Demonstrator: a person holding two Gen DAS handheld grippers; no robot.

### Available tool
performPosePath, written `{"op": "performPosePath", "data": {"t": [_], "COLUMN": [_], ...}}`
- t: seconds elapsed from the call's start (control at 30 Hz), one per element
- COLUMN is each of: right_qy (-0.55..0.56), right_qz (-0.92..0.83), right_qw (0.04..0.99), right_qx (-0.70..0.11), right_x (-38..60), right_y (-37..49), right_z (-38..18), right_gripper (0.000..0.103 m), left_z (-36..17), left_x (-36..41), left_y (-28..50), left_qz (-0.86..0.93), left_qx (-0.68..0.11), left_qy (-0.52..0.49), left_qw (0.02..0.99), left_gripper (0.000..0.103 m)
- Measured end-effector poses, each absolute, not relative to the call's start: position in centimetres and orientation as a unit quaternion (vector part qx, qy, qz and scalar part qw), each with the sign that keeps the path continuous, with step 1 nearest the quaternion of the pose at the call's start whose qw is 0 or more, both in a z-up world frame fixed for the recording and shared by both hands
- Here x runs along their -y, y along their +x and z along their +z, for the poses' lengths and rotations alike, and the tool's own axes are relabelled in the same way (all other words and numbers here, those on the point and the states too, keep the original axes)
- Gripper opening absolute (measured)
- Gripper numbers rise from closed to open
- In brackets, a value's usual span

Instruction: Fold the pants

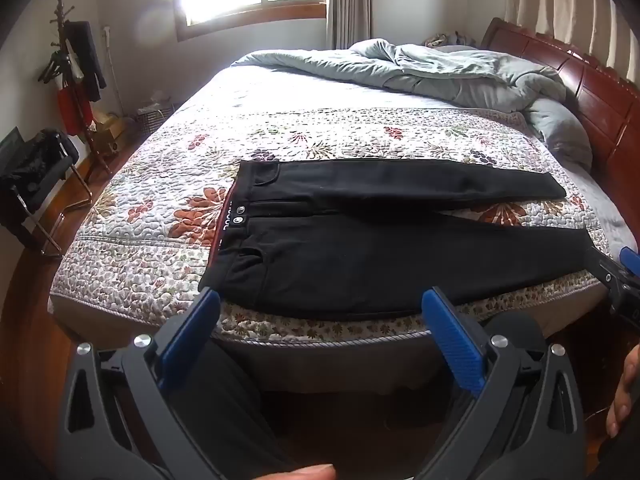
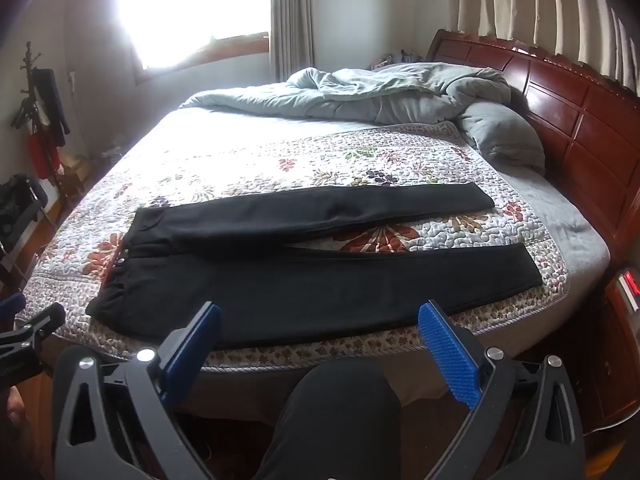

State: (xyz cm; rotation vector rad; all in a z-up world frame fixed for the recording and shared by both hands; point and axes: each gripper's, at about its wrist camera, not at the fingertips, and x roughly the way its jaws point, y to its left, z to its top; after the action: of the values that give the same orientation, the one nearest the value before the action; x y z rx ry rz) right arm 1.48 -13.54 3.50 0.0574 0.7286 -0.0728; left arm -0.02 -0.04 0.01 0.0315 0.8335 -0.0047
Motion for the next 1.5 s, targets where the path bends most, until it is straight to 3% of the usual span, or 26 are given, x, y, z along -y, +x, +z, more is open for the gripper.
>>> {"op": "performPosePath", "data": {"t": [1.5], "right_qy": [0.033], "right_qz": [-0.035], "right_qw": [0.932], "right_qx": [-0.359], "right_x": [13.71], "right_y": [1.60], "right_z": [2.99], "right_gripper": [0.099], "left_z": [0.29], "left_x": [-0.29], "left_y": [0.04], "left_qz": [0.000], "left_qx": [-0.405], "left_qy": [0.014], "left_qw": [0.914], "left_gripper": [0.100]}}
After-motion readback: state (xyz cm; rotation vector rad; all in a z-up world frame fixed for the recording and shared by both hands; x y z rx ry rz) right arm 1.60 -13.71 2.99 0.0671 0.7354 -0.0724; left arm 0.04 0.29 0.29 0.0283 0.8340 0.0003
